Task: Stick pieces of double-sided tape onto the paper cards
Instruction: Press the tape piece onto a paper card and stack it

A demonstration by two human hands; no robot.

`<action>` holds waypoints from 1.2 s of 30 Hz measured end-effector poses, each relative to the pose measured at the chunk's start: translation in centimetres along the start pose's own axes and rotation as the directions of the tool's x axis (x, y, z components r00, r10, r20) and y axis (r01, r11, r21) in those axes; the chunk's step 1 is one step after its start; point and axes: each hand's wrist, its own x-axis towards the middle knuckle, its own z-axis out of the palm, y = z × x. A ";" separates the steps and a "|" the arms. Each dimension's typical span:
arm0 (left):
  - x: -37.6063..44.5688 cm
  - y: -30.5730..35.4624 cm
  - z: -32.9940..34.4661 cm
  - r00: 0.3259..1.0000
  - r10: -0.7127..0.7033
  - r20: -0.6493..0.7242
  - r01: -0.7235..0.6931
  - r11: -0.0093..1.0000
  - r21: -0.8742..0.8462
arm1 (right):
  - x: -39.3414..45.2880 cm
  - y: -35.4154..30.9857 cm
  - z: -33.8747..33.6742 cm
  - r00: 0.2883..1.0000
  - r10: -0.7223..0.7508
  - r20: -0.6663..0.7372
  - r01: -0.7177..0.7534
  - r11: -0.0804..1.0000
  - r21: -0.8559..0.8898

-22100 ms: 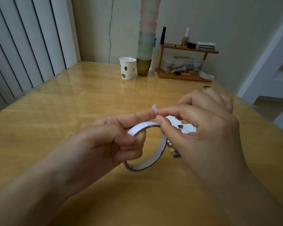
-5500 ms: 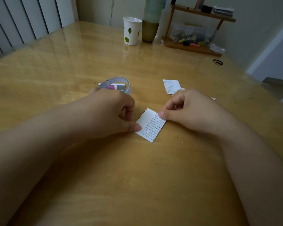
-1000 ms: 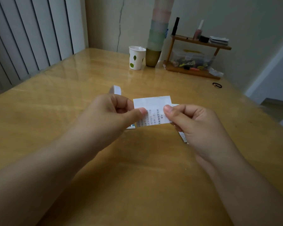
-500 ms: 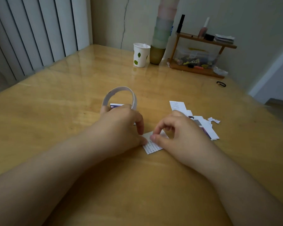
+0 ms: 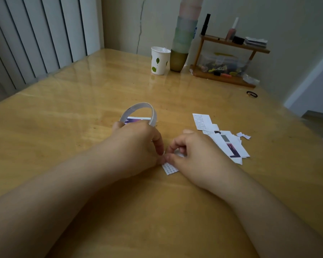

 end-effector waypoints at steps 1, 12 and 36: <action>0.0 0.0 0.0 1.000 0.001 0.000 -0.001 1.000 0.000 | 0.1 0.1 0.0 1.000 0.023 -0.007 -0.023 1.000 0.003; 0.1 -0.1 0.1 1.000 0.000 -0.003 0.000 1.000 0.014 | -0.4 0.1 -0.5 0.998 0.016 0.067 -0.020 0.998 0.051; 0.1 -0.4 0.3 1.000 0.007 -0.012 -0.006 1.000 0.023 | -0.2 0.4 -0.5 0.997 -0.040 0.065 0.037 0.998 0.045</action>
